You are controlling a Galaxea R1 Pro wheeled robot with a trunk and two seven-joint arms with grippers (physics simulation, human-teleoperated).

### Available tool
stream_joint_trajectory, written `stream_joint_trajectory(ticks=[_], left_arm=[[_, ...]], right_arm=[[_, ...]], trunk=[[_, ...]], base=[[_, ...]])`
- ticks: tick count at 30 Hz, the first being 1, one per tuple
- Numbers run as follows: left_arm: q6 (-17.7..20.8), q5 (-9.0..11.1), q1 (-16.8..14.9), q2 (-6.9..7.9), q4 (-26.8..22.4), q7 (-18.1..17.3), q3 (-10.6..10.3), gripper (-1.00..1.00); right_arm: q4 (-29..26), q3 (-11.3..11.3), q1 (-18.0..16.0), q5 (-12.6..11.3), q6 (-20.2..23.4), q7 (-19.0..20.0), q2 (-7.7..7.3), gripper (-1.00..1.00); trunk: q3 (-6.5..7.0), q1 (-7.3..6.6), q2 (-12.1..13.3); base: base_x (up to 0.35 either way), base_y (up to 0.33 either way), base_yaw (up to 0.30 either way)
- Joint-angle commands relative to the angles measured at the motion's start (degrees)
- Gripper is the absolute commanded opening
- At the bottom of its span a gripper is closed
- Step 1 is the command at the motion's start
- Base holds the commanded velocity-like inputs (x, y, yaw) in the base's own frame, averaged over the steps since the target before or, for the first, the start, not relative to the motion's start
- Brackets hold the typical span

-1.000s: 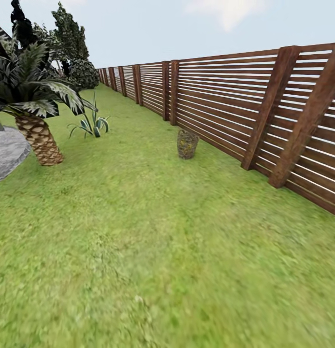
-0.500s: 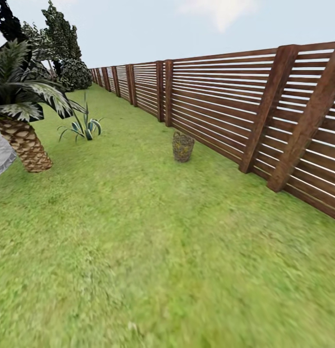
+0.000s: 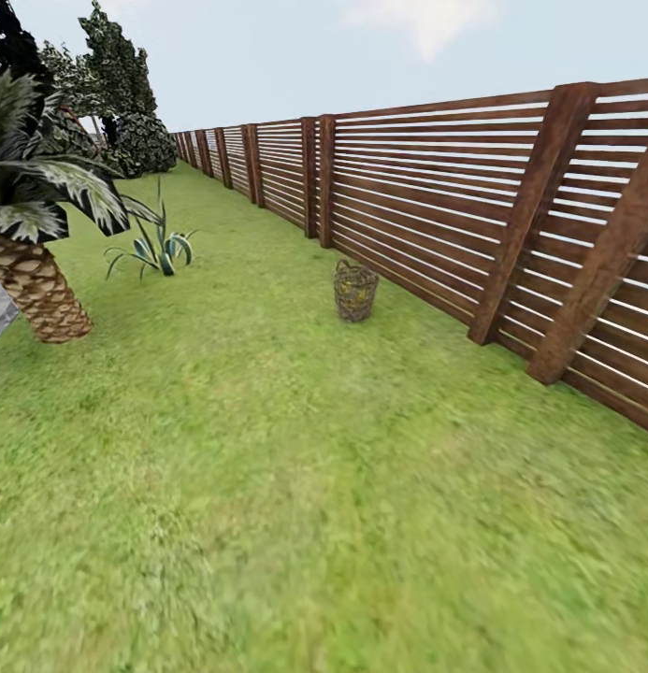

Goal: Take the three Easter eggs out of the wicker basket on the lawn in the garden, then place them on the lawn next to a single tree (choose any tree) so that all three eggs are next to the same tree and none are left in the basket.

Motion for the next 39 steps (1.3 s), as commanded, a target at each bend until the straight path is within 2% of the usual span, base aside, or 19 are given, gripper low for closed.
stream_joint_trajectory(ticks=[1,39], left_arm=[[0.05,0.60,-0.01,-0.02,-0.05,0.08,-0.10,1.00],[0.02,0.60,-0.01,0.07,-0.05,0.08,-0.07,1.00]], right_arm=[[0.21,0.20,-0.08,0.01,-0.34,-0.16,0.01,1.00],[0.21,0.20,-0.08,0.01,-0.34,-0.16,0.10,1.00]], trunk=[[-0.04,0.03,-0.02],[-0.04,0.03,-0.02]], base=[[0.337,0.000,0.000],[0.337,0.000,0.000]])
